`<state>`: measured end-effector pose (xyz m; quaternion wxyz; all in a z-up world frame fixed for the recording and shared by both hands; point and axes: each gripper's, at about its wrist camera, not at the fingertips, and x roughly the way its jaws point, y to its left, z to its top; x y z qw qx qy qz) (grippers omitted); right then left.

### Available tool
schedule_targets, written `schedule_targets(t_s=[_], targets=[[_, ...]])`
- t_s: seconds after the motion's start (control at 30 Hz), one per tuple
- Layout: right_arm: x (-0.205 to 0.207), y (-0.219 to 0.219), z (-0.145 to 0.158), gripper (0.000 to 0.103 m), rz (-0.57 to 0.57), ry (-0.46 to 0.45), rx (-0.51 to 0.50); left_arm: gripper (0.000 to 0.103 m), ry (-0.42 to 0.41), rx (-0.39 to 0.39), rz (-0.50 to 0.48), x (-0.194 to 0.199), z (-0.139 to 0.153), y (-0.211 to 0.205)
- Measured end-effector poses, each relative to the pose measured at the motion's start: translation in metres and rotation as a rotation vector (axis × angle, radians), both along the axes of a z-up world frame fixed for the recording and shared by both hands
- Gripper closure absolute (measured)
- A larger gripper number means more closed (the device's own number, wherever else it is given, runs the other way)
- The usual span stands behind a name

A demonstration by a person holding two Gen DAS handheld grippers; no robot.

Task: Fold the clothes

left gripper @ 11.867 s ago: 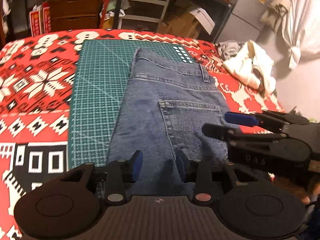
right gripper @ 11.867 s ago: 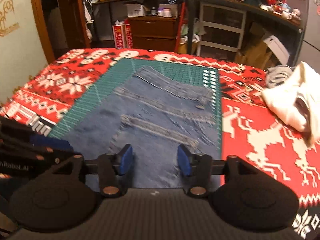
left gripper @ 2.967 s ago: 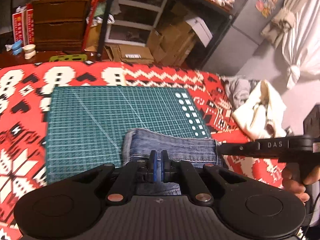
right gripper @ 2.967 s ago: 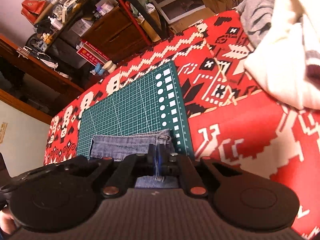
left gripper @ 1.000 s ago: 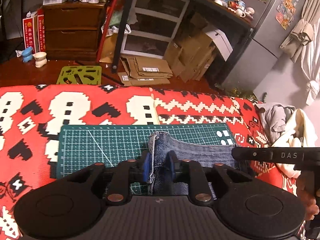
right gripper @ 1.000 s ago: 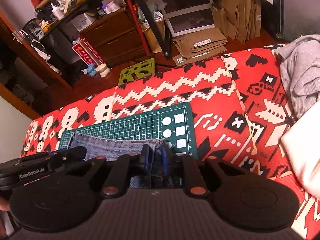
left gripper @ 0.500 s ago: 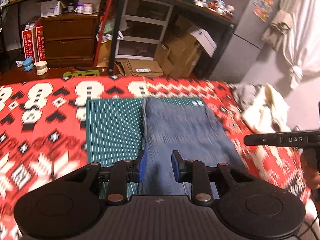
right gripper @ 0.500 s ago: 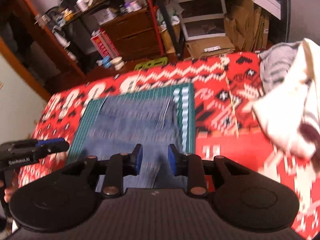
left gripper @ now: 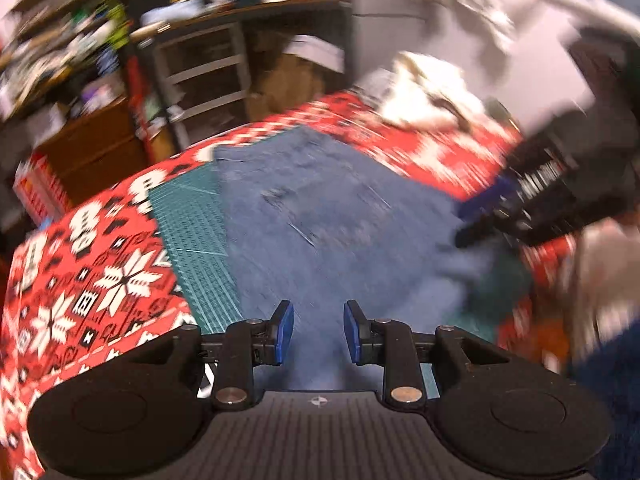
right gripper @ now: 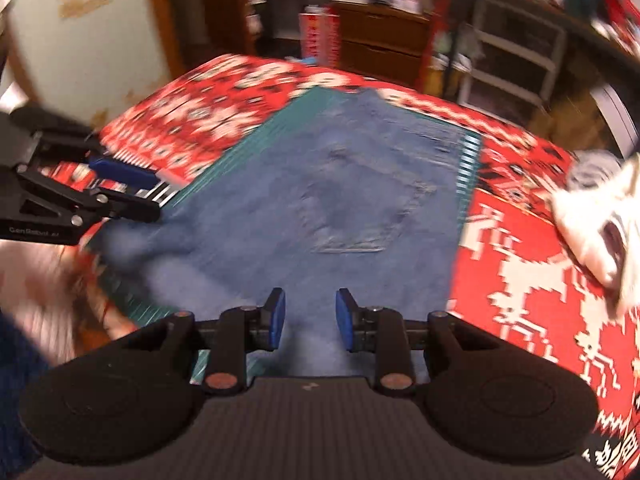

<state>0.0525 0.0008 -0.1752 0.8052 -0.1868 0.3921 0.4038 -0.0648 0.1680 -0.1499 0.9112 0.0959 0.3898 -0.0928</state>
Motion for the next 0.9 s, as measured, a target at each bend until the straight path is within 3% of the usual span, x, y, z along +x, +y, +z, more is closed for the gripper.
schedule_targets(t_s=[0.1,0.2,0.33,0.63,0.73,0.9], targets=[[-0.026,0.016,-0.009,0.073,0.087,-0.047,-0.055,0.076,0.014,0.099,-0.104,-0.022,-0.009,-0.015],[-0.044,0.030,-0.017,0.073,0.151,-0.076,-0.097,0.076,0.010,0.245,-0.172,-0.035,-0.022,-0.026],[-0.051,0.039,-0.024,0.073,0.176,-0.065,-0.113,0.076,0.002,0.432,-0.253,-0.046,-0.041,-0.037],[-0.053,0.054,-0.027,0.072,0.215,-0.092,-0.138,0.072,-0.033,0.724,-0.412,-0.055,-0.077,-0.051],[-0.051,0.063,-0.026,0.072,0.226,-0.097,-0.135,0.070,-0.088,0.877,-0.451,-0.059,-0.086,-0.054],[-0.052,0.068,-0.019,0.072,0.264,-0.104,-0.108,0.078,-0.172,0.977,-0.416,-0.058,-0.090,-0.047]])
